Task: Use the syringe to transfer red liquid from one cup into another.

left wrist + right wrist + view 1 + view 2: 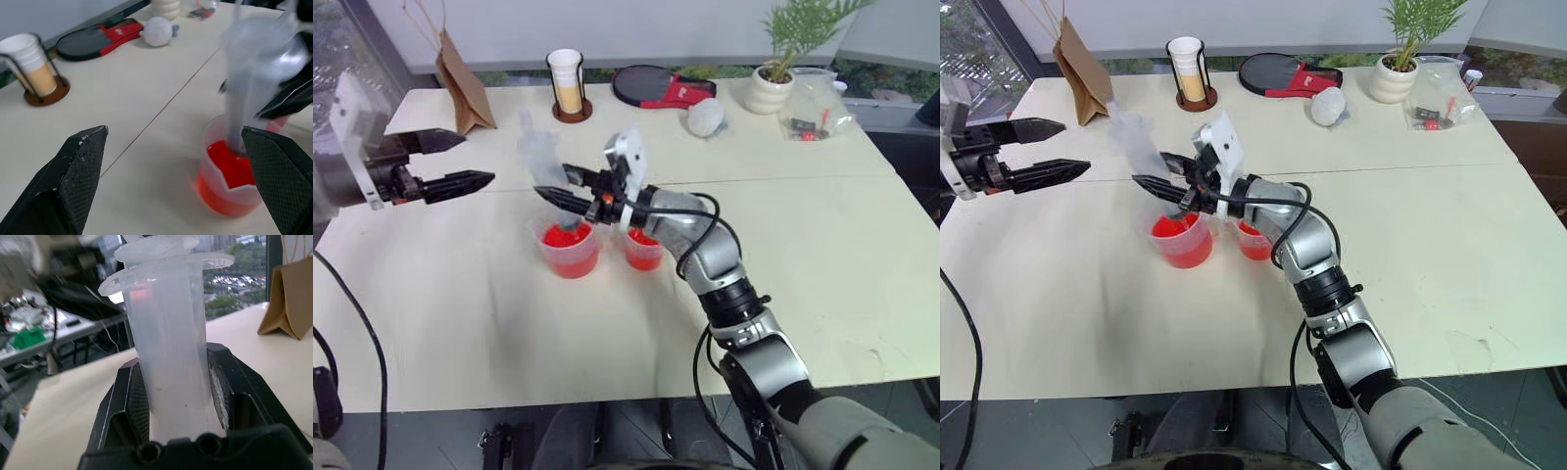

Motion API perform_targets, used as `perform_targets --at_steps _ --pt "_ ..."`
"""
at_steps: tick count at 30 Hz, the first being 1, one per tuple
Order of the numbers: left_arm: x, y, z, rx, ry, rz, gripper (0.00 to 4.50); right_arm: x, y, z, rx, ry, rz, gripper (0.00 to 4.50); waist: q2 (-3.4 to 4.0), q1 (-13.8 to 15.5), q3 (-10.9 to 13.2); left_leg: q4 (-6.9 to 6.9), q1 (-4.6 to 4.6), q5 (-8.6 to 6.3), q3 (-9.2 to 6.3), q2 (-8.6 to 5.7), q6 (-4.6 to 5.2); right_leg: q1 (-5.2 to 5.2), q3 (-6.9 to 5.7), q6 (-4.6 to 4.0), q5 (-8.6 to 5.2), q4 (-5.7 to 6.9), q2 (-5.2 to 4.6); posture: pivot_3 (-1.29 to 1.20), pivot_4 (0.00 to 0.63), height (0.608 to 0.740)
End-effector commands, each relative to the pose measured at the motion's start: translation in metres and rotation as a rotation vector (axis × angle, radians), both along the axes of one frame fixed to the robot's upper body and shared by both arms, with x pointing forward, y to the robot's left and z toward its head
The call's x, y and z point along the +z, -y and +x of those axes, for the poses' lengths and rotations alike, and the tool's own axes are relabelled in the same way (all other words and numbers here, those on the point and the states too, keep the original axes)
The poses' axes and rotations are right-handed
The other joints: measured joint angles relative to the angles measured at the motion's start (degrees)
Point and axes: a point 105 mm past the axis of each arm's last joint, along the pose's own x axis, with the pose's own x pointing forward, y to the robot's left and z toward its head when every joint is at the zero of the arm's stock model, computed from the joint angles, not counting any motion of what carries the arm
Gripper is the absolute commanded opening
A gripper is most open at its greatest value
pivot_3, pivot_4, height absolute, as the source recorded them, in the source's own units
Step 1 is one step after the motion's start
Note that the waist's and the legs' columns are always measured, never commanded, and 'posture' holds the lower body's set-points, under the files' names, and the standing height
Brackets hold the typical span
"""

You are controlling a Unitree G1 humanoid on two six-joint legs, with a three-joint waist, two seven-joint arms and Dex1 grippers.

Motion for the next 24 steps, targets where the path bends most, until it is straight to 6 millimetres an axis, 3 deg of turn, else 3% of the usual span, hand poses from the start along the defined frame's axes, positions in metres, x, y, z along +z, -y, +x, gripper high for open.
perform_targets --at_steps 1,9,23,24 --pt "0.023 0.01 -0.01 -0.047 0.075 0.007 4.5 0.007 -0.004 -0.003 0.004 0.057 0.017 1.36 0.0 0.0 0.0 0.0 0.0 0.0 0.0 0.0 0.0 0.0 0.0 0.0 0.0 0.0 0.0 0.0 0.15 0.739" --pt "0.041 0.019 0.004 -0.075 0.145 -0.026 4.5 0.001 -0.006 0.0 -0.009 0.057 0.004 1.36 0.0 0.1 0.0 0.01 0.04 0.03 -0.01 0.0 -0.04 0.02 0.0 0.0 0.0 -0.01 0.03 0.0 0.15 0.739" --pt "0.032 0.032 0.028 -0.121 0.166 -0.011 4.5 0.006 -0.013 -0.012 0.031 0.043 0.035 1.36 0.0 0.0 0.0 0.01 0.05 0.04 -0.01 0.02 -0.06 0.03 0.0 0.0 0.0 0.01 0.08 0.0 0.15 0.739" --pt "0.032 0.033 0.029 -0.123 0.172 -0.021 4.25 0.005 -0.014 -0.013 0.037 0.042 0.032 1.36 0.0 0.1 0.0 0.02 0.05 0.04 -0.02 0.02 -0.06 0.03 0.0 0.0 0.0 0.01 0.08 0.0 0.15 0.739"
